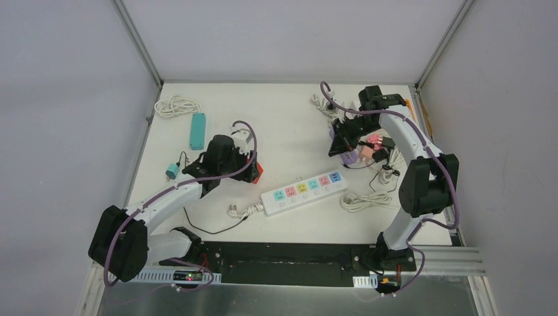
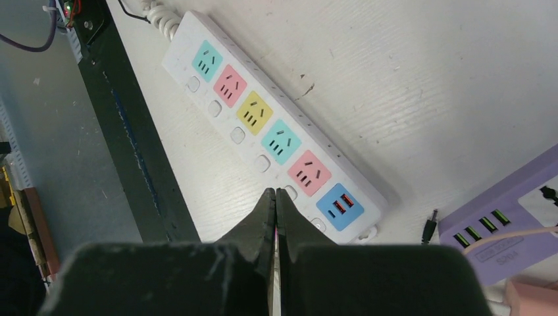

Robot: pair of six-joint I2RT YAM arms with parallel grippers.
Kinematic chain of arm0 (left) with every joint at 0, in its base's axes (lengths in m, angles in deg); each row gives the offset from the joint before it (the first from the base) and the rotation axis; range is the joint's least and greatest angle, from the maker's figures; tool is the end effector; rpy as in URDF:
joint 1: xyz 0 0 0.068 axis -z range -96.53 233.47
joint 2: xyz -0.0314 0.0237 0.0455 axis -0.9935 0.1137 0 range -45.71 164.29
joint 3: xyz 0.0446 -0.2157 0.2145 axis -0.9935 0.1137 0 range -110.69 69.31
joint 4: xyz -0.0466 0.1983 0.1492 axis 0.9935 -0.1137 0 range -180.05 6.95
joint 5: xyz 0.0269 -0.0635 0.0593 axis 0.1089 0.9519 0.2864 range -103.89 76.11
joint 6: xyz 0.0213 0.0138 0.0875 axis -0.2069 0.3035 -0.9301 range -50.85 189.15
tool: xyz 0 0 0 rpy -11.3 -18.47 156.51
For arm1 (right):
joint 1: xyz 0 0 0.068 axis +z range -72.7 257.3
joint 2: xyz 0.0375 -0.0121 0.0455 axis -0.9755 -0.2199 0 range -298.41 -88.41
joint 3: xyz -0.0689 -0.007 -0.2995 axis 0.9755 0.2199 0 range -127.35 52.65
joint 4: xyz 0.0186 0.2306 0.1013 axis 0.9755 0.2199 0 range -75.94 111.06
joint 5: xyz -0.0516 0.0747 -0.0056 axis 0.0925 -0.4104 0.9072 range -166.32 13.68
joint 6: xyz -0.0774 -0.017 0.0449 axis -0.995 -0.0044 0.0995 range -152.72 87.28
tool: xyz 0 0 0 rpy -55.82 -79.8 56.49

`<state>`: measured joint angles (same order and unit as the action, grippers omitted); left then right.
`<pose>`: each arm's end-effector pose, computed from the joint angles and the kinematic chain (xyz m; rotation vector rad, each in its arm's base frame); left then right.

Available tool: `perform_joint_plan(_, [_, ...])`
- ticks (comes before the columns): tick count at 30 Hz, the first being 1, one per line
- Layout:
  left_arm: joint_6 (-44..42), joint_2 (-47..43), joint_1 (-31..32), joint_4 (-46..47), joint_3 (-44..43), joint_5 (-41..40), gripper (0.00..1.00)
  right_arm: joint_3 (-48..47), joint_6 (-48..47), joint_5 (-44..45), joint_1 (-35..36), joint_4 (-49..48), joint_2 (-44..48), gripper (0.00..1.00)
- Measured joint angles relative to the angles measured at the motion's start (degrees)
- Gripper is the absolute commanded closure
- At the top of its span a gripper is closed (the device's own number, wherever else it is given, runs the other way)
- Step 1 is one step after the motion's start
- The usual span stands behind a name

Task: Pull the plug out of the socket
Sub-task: Place the socket at the center of the board.

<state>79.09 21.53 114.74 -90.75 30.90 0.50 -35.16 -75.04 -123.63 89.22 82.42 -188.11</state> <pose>0.2136 -0.1535 0.2377 0.5606 2.1987 -0.6688 0.3155 0.1280 0.2916 -1.2616 2.2516 1.0327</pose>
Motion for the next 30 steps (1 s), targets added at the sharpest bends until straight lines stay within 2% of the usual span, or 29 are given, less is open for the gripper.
perform_joint_plan(9, [6.34,-7.1,-12.85,-1.53,8.24,-13.35,1.0,2.4,-0.24,-0.74,0.07,-0.28,0.2,1.0])
perform_joint_plan(15, [13.07,-5.33,-18.67,-2.71,8.28,-21.38,1.0,2.95,-0.24,-1.2,0.07,-1.11,0.2,1.0])
perform_joint_plan(30, [21.68,-0.46,-20.5,-2.29,7.45,-32.85,1.0,3.3,-0.24,-1.38,0.07,-1.27,0.17,1.0])
